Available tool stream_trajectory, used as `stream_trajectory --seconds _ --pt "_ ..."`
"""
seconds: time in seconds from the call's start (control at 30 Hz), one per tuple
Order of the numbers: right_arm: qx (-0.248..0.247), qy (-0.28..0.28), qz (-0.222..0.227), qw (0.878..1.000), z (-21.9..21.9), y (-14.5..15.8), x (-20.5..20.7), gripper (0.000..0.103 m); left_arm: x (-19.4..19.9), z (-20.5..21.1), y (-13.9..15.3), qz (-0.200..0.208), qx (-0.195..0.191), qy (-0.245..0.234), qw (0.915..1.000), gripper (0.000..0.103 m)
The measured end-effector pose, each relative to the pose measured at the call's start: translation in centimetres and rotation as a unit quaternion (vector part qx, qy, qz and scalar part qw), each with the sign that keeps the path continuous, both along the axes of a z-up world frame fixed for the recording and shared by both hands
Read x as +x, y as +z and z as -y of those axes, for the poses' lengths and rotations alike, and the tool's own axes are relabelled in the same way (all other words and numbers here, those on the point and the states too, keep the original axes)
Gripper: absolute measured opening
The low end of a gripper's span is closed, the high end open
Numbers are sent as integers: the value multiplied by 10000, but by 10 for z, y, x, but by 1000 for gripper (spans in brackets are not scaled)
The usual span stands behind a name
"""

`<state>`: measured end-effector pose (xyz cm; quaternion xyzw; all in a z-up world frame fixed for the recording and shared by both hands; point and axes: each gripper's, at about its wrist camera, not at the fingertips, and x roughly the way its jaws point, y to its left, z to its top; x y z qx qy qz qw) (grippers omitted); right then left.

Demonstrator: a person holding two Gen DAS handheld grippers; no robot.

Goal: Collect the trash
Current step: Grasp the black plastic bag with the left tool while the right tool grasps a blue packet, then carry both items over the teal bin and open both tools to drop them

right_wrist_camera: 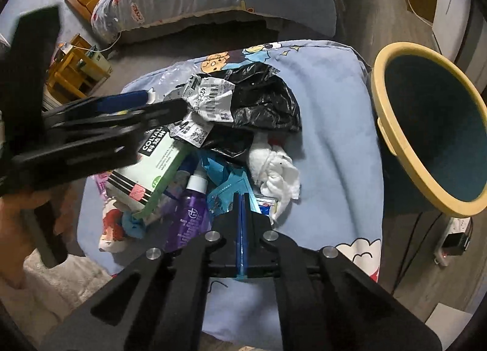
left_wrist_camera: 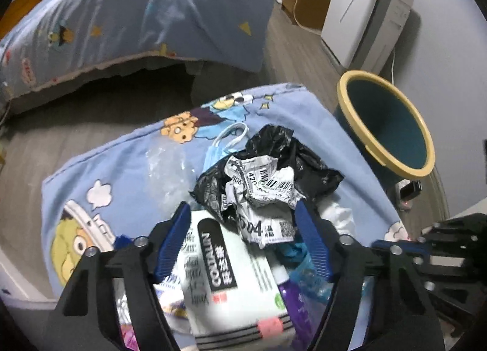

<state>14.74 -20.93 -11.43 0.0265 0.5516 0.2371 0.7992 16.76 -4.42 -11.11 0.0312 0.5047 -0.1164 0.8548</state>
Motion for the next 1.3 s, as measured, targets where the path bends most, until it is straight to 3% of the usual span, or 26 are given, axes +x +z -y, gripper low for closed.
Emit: stream_trajectory --seconds 0.03,0.1,0.13,0.17,0.2,0.23,0.27,0.43,0.47,0.57,0.73,0.87,1.0,1.17,1.3 --pt "21 19 0 10000 1 -1 1 0 5 0 -5 -95 -6 -8 10000 58" --pt "-80 0 -45 10000 2 -5 5 0 7 -2 -10 -192 -107 -41 9998 27" --pt "-155 -17 -73 9999 3 -9 5 2 8 -3 -11 -228 -143 -41 9996 25" --pt "-267 -20 -128 9996 3 -13 5 14 8 -4 -11 -221 -112 -26 9997 10" --pt "-365 7 -180 9992 1 -19 5 25 7 -5 -12 -229 -98 -35 9997 2" --pt "-432 39 -204 9989 -1 -25 4 50 7 -6 -12 -224 -104 -41 9997 2" --pt "-461 103 -242 9986 -4 -29 3 60 5 -7 -10 -178 -51 -39 9998 2" --pt "-704 341 -580 9952 -19 -54 -1 60 1 -7 -6 32 160 -85 9998 2" --pt "-689 376 -632 9949 -20 -57 -2 56 1 -7 -4 73 157 -93 9998 2" --pt "-633 509 -678 9944 -25 -54 -7 32 -2 -9 3 199 116 -118 9997 1" --pt "-654 709 -495 9941 -32 -27 -25 10 -6 -8 23 531 115 -194 9983 1" --pt "-807 735 -234 9937 -33 -1 -33 9 -11 -5 42 848 126 -264 9960 1" --pt "-785 348 70 9963 -14 36 -24 9 -14 -2 61 1118 52 -268 9934 1" --pt "-683 -297 534 9958 41 72 7 9 -15 5 91 1424 -175 -220 9894 1" --pt "-781 -914 706 9902 92 79 38 10 -9 29 110 1612 -282 -301 9861 1"
